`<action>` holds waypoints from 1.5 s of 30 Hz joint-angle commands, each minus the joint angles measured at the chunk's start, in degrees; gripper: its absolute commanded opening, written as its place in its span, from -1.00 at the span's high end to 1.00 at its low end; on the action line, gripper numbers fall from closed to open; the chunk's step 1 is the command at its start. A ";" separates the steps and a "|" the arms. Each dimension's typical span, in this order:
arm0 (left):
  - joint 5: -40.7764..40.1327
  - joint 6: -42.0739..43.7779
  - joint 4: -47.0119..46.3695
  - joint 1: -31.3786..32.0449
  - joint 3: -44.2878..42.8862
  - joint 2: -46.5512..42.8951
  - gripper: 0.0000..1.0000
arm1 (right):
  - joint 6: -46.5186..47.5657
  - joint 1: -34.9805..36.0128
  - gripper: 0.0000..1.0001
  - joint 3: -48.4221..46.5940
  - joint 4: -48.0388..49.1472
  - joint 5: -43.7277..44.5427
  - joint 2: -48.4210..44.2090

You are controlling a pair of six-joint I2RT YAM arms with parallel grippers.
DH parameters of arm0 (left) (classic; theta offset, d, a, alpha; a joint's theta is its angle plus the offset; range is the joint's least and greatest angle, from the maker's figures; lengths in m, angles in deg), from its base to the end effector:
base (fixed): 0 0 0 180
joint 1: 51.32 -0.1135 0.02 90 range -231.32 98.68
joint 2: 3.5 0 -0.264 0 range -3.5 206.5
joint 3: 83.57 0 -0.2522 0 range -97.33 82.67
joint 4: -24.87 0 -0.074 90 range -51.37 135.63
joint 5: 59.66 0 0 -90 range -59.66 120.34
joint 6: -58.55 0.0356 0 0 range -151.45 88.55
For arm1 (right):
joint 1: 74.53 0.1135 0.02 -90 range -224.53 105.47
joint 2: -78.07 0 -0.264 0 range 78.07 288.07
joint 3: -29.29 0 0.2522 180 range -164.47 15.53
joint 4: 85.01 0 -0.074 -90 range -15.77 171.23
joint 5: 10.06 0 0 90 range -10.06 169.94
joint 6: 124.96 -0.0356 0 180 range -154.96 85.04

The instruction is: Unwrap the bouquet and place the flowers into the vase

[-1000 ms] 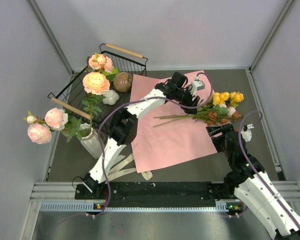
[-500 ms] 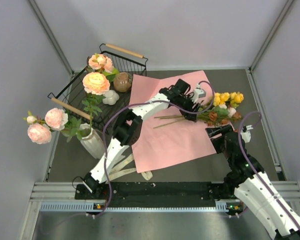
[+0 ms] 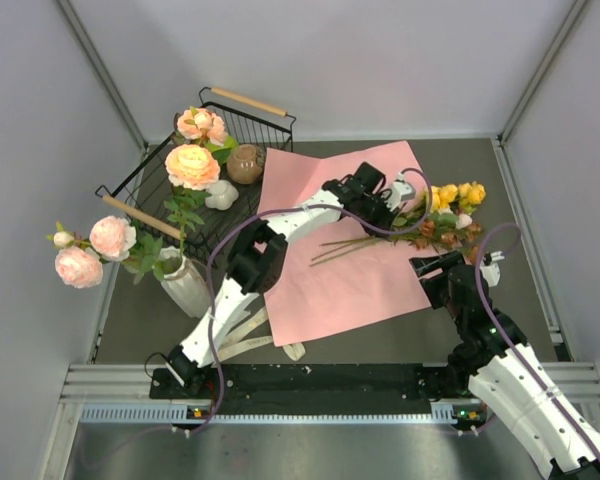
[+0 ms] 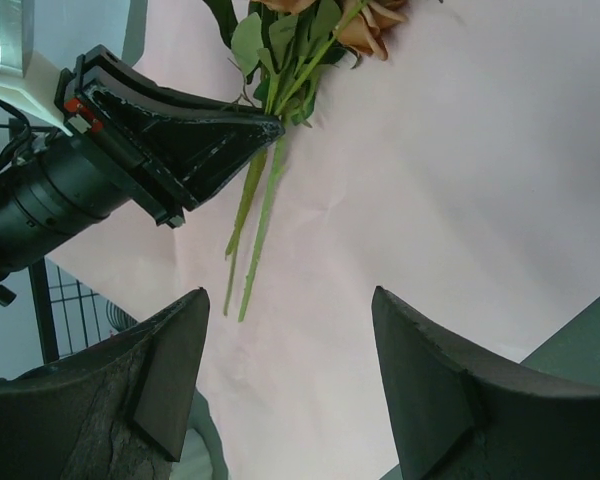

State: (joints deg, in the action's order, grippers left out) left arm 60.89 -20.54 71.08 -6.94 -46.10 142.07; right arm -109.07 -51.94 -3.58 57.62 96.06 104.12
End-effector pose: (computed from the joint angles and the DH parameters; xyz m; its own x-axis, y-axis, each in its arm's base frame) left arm 0.3861 -0.4031 0.1701 -0.3728 0.5928 -0.7138 0.9268 0.2762 -0.2546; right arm 0.1205 0.0394 0.2044 -0.2711 0.8880 -0.3715 0.4108 0.4558 0.7896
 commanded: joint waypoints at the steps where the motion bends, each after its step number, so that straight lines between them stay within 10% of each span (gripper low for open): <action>1: -2.86 1.65 -2.12 0.44 0.71 -7.41 0.72 | -0.16 -0.79 -0.33 0.04 1.20 -0.65 -0.11; 6: -4.00 1.65 -2.30 0.44 1.59 -13.02 1.00 | -0.43 -0.70 -0.33 -0.05 1.38 -0.83 0.15; 22: -8.74 -6.43 -6.77 0.27 10.37 -35.52 1.00 | 3.35 -0.71 -0.33 -1.72 1.73 0.14 -2.05; 32: -19.71 -7.41 -35.22 0.27 46.46 -76.26 1.00 | 12.49 -0.71 -0.33 -1.98 8.58 -1.62 -0.30; 45: -40.64 4.46 -37.71 0.27 63.28 -107.68 1.00 | 15.48 -0.79 -0.33 -1.98 17.55 -6.80 8.84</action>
State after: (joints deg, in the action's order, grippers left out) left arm 28.60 -20.60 35.67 -6.54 12.54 39.19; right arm -95.08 -52.07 -3.65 69.75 92.00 110.63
